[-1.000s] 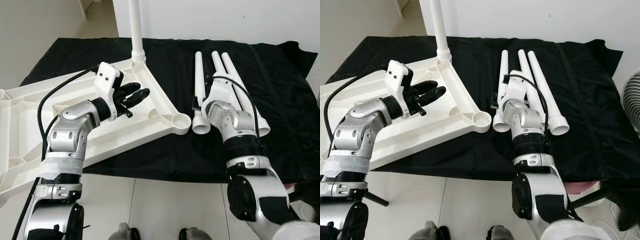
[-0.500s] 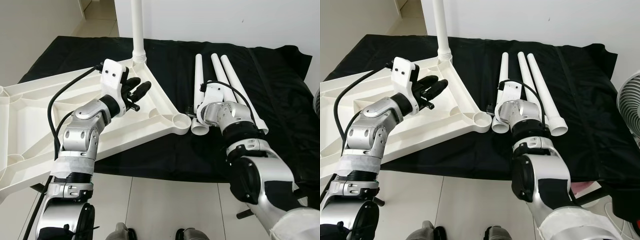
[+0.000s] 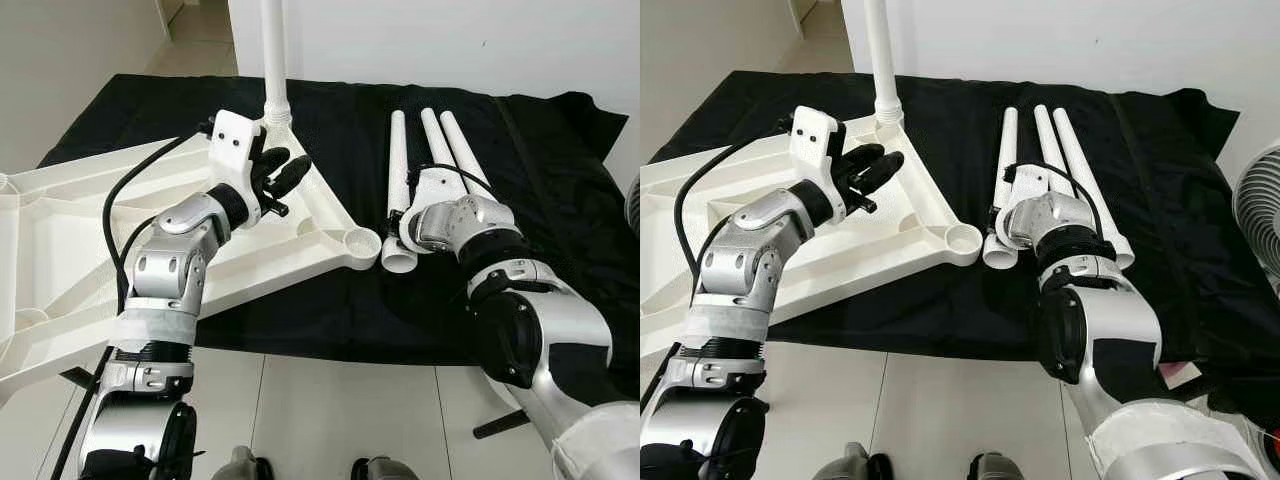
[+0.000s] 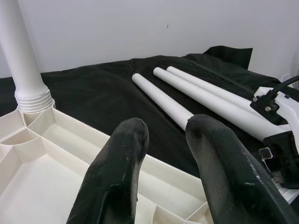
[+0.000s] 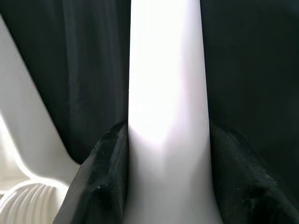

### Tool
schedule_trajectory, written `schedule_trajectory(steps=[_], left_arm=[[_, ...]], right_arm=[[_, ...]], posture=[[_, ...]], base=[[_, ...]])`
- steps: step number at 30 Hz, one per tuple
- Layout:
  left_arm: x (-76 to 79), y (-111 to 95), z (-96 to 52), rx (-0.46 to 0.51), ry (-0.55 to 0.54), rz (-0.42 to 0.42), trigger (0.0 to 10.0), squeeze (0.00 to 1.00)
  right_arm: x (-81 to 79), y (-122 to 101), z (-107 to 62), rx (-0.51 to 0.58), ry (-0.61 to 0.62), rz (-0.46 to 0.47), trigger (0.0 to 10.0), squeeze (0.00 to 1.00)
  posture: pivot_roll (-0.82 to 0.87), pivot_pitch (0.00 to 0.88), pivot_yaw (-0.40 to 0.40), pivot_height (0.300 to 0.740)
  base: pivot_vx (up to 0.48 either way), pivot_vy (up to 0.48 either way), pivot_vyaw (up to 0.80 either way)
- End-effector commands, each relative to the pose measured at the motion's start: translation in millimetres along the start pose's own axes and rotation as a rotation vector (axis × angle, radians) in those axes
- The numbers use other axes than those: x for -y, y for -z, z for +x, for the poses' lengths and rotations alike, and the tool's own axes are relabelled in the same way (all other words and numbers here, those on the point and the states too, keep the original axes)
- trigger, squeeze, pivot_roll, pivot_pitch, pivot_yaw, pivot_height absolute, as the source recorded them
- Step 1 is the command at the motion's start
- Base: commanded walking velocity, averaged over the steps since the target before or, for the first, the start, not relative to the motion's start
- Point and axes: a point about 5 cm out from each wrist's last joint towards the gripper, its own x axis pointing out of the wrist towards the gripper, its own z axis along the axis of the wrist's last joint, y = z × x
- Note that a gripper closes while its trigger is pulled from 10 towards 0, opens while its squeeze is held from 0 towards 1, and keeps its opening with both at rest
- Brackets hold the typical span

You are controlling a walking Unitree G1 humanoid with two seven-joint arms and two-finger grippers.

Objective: Building children table

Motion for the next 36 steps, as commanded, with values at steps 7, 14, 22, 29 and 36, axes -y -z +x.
schedule_trajectory(steps=[7,14,22,29,36], left_arm=[[-8.5,-10,1.3,0.019,-0.106,0.012,10.0,0.0],[-14.8,-10,-3.9,0.015,-0.109,0.005,10.0,0.0],[-20.6,-13,-2.6,0.012,-0.076,-0.067,10.0,1.0],[-12.6,-38,7.9,0.087,0.039,-0.159,10.0,0.13],[0.1,-57,18.9,0.124,0.182,-0.229,10.0,0.0]], right_arm=[[-10.7,-20,-6.2,0.104,-0.098,-0.036,0.0,0.0],[-5.8,-55,-24.3,0.417,-0.165,-0.1,10.0,0.0],[-6.0,-35,-37.5,0.736,-0.429,-0.003,10.0,0.0],[-13.6,-18,-52.1,0.91,-0.525,-0.062,10.0,0.0],[-25.6,-5,-67.3,1.019,-0.628,-0.154,10.0,0.0]], posture=[[-0.11,0.111,0.043,0.74],[-0.1,0.107,0.038,0.74],[-0.1,0.079,0.041,0.74],[-0.11,0.06,0.047,0.74],[-0.11,0.051,0.055,0.74]], base=[[0.0,0.0,0.0],[0.0,0.0,0.0],[0.0,0.0,0.0],[0.0,0.0,0.0],[0.0,0.0,0.0]])
